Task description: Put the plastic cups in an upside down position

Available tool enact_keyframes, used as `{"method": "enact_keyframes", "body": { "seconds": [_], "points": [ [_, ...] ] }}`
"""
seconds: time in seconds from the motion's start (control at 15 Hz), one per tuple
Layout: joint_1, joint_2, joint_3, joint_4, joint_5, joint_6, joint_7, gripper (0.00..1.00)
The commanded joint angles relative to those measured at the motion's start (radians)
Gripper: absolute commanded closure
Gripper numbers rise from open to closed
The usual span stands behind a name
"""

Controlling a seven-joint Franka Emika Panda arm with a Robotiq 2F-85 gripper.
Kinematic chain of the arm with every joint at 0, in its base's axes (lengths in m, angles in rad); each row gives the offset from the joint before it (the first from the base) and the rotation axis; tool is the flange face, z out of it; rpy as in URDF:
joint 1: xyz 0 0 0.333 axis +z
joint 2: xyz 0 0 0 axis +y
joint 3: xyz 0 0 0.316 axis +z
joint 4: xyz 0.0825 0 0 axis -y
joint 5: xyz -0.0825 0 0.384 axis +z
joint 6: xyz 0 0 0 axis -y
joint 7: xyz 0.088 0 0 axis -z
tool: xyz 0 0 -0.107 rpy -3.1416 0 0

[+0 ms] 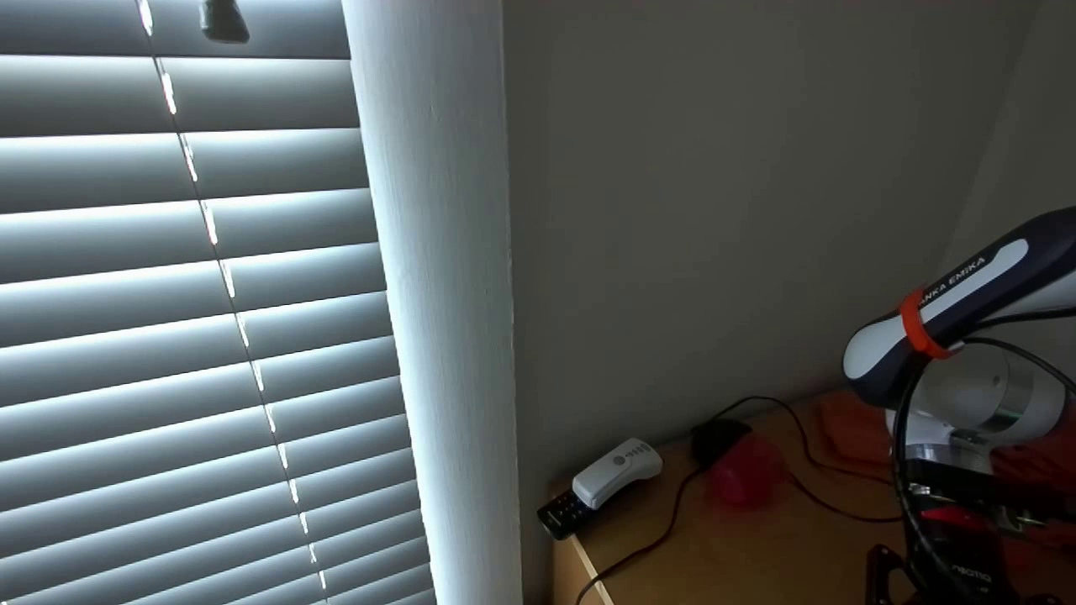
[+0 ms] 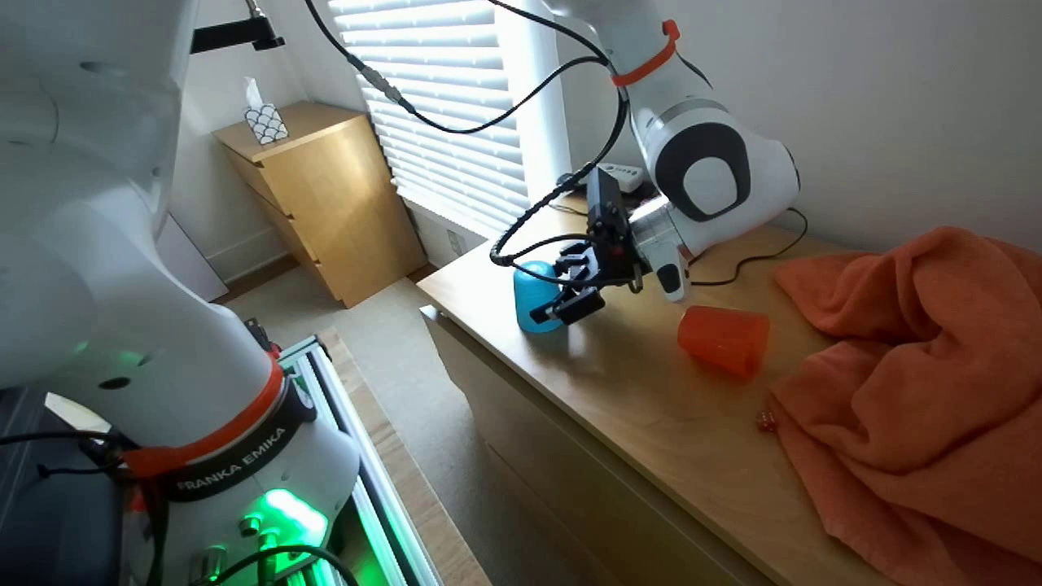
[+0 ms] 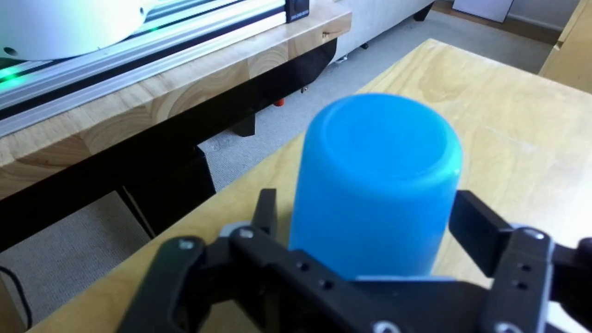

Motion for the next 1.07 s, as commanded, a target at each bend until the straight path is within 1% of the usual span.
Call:
{"method": "enact_keyframes", "body": {
  "seconds": [0.0, 0.2, 0.33, 0.53, 0.8, 1.0],
  "points": [
    [0.008, -0.038, -0.011, -0.025, 0.006, 0.037, 0.005, 0.0],
    [0.024, -0.128, -0.025, -0.092, -0.009, 0.121, 0.015, 0.0],
    [0.034, -0.202, -0.038, -0.147, -0.018, 0.191, 0.049, 0.0],
    [0.051, -0.316, -0.07, -0.229, -0.069, 0.307, 0.13, 0.0],
    [0.068, -0.467, -0.098, -0.346, -0.202, 0.466, 0.241, 0.0],
    [0.073, -0.543, -0.103, -0.412, -0.319, 0.593, 0.356, 0.0]
  ]
}}
